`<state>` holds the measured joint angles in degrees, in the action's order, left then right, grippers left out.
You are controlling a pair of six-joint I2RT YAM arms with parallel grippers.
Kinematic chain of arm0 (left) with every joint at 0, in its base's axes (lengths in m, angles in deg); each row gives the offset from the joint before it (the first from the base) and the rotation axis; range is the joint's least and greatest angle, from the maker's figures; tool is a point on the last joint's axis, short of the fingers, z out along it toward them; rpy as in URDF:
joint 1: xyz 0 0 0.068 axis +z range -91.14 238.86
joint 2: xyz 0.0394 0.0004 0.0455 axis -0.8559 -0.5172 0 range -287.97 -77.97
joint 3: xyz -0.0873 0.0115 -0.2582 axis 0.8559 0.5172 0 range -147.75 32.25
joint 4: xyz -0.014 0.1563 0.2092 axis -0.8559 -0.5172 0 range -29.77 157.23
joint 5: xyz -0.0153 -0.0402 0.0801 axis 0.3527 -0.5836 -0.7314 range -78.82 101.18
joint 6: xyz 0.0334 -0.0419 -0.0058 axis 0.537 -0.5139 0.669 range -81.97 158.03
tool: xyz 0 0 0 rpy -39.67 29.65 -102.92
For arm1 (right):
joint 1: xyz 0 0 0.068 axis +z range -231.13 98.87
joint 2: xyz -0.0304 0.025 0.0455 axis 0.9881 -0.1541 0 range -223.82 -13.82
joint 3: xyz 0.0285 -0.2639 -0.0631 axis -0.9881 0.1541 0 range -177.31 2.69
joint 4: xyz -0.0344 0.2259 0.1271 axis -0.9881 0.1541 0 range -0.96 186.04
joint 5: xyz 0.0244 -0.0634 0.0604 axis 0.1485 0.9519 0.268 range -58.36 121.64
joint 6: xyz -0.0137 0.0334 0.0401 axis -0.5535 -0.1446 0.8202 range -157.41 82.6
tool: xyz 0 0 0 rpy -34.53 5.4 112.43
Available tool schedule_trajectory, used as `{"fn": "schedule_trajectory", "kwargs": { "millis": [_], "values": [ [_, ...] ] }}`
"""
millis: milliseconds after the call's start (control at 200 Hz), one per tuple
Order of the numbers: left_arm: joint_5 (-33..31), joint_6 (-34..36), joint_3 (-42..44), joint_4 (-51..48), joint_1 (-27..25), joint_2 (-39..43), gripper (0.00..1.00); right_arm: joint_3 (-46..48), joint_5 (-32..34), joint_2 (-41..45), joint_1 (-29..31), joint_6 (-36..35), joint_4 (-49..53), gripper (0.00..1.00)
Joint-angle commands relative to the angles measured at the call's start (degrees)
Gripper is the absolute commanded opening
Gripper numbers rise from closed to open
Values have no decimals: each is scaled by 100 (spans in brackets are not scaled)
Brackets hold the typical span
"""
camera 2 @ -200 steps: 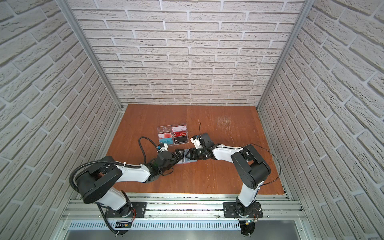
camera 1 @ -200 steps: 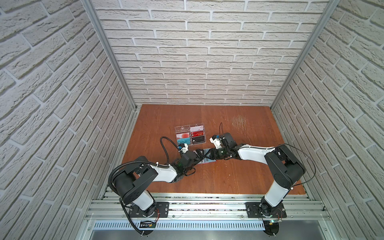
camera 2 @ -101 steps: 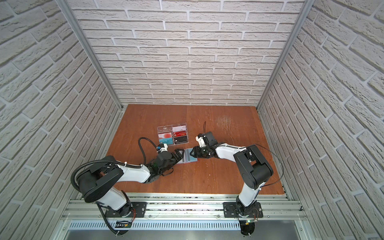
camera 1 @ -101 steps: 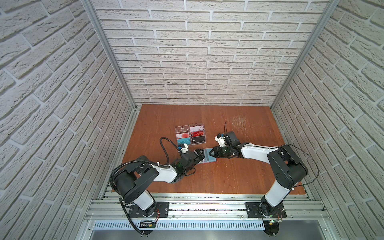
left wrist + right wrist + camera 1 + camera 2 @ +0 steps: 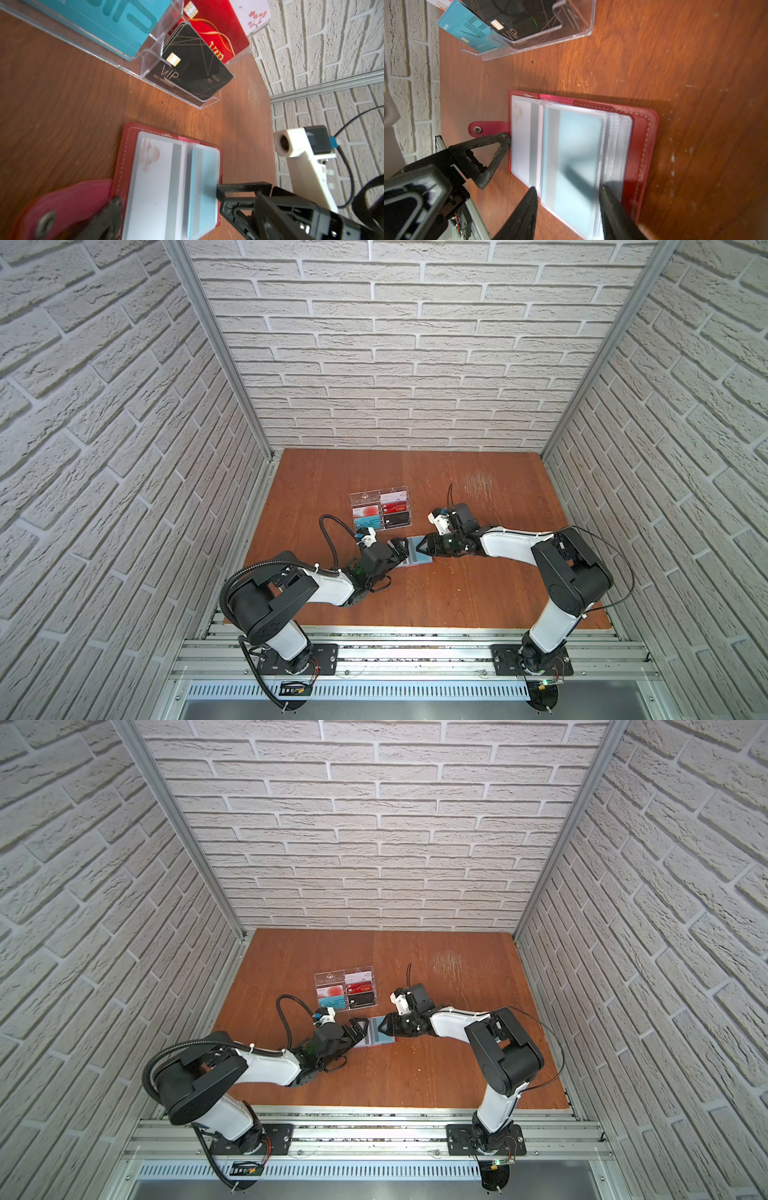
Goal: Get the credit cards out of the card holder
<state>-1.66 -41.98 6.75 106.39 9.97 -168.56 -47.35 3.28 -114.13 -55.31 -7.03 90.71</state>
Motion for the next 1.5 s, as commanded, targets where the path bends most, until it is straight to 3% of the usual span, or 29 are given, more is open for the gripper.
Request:
{"fn": "schedule_trajectory", "kwargs": {
  "millis": [0, 195, 945, 1230, 1495],
  "values": [
    [78, -175, 238, -449, -61, -126, 98, 20, -257, -119, 30, 131, -246, 50],
    [58, -198, 238, -426, -95, -151, 98, 138, -567, -68, 28, 307, -677, 51],
    [80, -378, 405, -41, -81, -6, 98, 217, -686, 339, 347, 91, -915, 49],
    [155, -457, 444, -322, 31, 576, 98, 11, -794, 47, 653, 44, -931, 47],
    [-1, -378, 717, -1048, 272, 1619, 98, -86, -781, -42, 773, -1, -827, 47]
  ]
}}
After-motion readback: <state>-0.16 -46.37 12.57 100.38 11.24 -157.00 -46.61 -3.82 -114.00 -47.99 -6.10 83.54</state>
